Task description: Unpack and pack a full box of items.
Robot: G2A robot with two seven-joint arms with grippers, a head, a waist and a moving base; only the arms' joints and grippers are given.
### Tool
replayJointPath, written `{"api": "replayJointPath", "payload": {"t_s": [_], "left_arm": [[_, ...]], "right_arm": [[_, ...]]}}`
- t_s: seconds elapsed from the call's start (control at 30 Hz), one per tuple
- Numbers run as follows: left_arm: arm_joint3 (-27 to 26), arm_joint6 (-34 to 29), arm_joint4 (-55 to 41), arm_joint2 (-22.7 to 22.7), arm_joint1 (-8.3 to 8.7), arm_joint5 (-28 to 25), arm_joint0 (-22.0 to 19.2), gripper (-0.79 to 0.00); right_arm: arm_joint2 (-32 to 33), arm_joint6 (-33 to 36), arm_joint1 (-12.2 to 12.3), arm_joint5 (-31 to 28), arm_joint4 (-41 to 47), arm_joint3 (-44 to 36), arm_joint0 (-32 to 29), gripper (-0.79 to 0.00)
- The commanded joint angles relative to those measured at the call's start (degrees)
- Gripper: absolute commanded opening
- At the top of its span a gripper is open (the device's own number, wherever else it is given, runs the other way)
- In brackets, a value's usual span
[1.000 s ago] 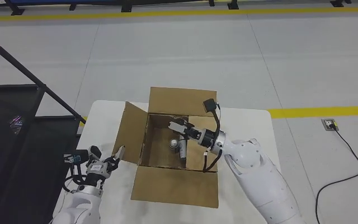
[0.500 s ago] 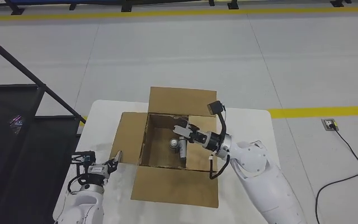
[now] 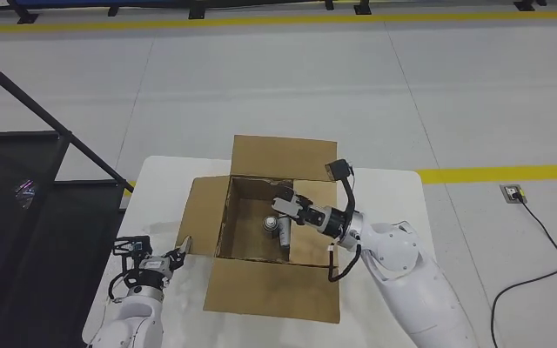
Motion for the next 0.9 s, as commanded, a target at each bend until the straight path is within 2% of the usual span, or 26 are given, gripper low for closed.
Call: {"api": "replayJointPath", "payload": {"t_s": [0.0,0.13,0.23,0.47,0.53,0.67,0.83,0.87], "left_arm": [[-1.69,1.60,-0.81,-0.54,-0.08,-0.31,0.73,0.000],[-7.47,3.23,-1.47,-2.57,-0.04,-1.22,2.88,0.000],[-12.59,3.28,-2.52,-4.53,0.01,-2.09,4.01,0.000],[-25.73,1.52,-3.81,-6.90,0.06,-4.90,6.12,0.000],[-28.39,-1.10,-3.83,-5.48,0.12,-7.18,5.99,0.000],[-28.37,-5.98,-2.92,0.10,0.05,-9.60,3.01,0.000],[-21.59,-13.74,-4.81,11.45,-0.84,-9.44,-5.88,0.000],[-20.48,-15.15,-5.59,12.85,-0.99,-9.47,-7.10,0.000]], "right_arm": [[0.14,-0.08,0.08,-0.09,0.01,-0.24,-0.01,0.000],[1.18,-0.52,0.42,-0.42,-0.78,-1.64,-0.76,0.000],[2.66,-1.76,0.94,-0.33,-4.48,-4.41,-2.29,0.000],[7.61,-2.20,2.55,-1.34,-10.67,-13.94,-10.04,0.000],[9.81,-2.82,3.09,-1.84,-12.15,-16.61,-13.20,0.000],[13.69,-3.09,3.97,-4.15,-13.58,-19.67,-18.21,0.000],[19.10,-3.63,5.11,-7.81,-16.07,-23.39,-25.92,0.000],[19.10,-3.63,5.11,-7.81,-16.07,-23.39,-25.92,0.000]]}}
